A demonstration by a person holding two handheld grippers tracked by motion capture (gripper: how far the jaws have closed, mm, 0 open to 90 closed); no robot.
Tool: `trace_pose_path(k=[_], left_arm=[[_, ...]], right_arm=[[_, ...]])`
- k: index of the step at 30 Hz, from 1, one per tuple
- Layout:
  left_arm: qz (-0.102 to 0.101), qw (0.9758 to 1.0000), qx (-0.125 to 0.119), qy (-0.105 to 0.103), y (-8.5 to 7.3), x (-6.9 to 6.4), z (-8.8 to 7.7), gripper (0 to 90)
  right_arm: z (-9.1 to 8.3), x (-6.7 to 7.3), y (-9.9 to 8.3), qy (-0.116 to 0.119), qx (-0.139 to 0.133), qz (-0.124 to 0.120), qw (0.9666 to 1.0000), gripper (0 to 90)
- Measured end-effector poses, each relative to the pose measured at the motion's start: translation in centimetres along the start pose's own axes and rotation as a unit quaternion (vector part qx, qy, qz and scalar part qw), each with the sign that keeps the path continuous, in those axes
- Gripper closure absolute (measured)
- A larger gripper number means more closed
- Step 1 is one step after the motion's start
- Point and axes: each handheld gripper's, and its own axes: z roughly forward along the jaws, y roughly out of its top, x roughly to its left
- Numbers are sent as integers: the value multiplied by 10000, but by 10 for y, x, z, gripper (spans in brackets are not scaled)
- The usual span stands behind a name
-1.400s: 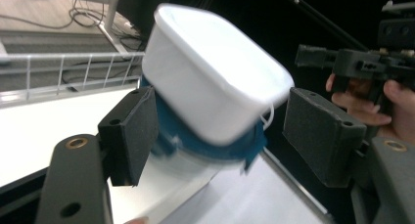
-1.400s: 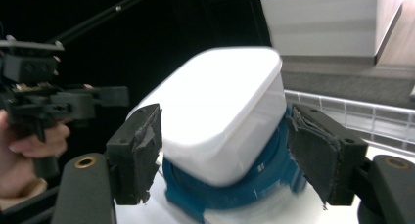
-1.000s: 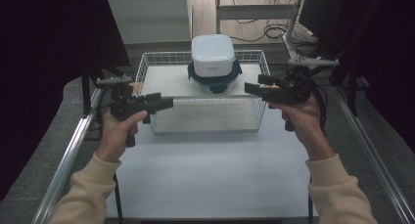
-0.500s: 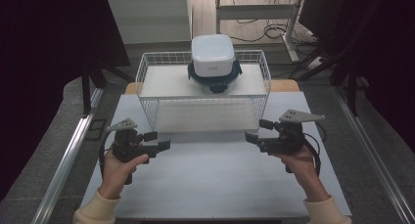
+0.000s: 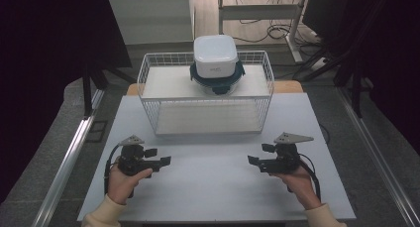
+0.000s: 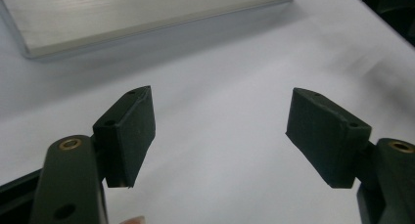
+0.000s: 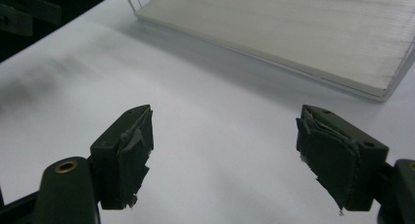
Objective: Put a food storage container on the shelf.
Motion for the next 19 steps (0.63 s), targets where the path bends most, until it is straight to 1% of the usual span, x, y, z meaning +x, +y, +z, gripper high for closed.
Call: trace_pose_path(k=[3, 4, 5, 8, 15, 19], left_arm=[[0, 10000, -94, -30, 1, 0, -2, 260], [-10, 9999, -124, -13, 1, 0, -2, 260], [-9, 9999, -133, -12, 1, 0, -3, 260], [4, 9999, -145, -3, 1, 0, -2, 261], [36, 9999, -118, 25, 1, 1, 0, 260], [38, 9998, -138, 111, 1, 4, 0, 259]], right_arm=[[0, 2, 0, -36, -14, -70, 10000, 213], [-1, 1, 0, -43, -17, -73, 10000, 214], [-1, 1, 0, -32, -20, -22, 10000, 214], [-2, 0, -1, -69, -32, -31, 10000, 213], [-2, 2, -1, -58, -16, -68, 10000, 211], [-4, 0, -1, -88, -67, -47, 9999, 202]])
